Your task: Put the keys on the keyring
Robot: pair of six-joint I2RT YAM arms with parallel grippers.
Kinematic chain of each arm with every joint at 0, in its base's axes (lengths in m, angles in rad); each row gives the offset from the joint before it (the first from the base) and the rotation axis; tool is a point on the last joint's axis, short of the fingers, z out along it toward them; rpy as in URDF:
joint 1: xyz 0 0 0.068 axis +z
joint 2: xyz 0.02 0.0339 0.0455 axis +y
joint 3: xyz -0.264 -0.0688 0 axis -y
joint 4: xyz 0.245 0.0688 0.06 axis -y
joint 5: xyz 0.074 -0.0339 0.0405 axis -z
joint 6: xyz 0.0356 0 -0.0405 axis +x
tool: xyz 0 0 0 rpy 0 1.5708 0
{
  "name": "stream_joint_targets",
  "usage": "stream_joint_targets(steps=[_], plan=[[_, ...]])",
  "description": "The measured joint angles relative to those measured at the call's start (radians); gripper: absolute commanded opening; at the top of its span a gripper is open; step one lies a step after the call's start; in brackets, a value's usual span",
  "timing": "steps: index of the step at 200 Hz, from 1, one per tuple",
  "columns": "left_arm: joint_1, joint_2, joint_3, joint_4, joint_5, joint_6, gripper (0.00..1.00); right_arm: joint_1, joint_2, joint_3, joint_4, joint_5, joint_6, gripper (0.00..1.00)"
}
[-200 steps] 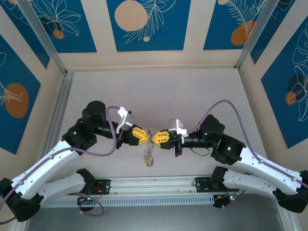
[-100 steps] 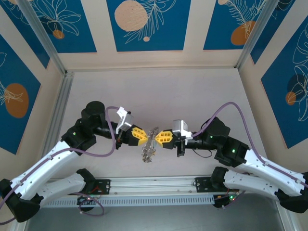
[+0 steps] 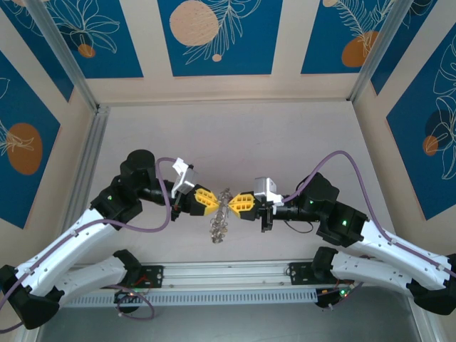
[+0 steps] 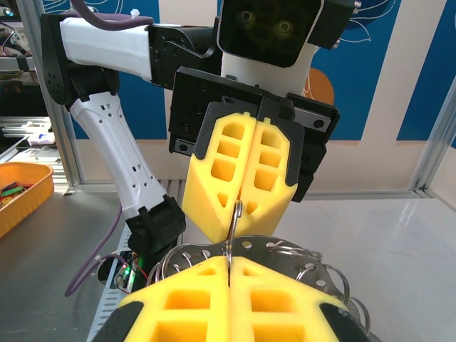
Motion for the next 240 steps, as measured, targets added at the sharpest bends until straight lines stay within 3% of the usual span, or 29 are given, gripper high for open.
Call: stream_joint_targets(steps=[240], plan=[[0.003,0.000,0.000,-0.005,0.003,0.000,0.00,0.000,0.035,0.003,0.038,-0.022,0.022,0.00]])
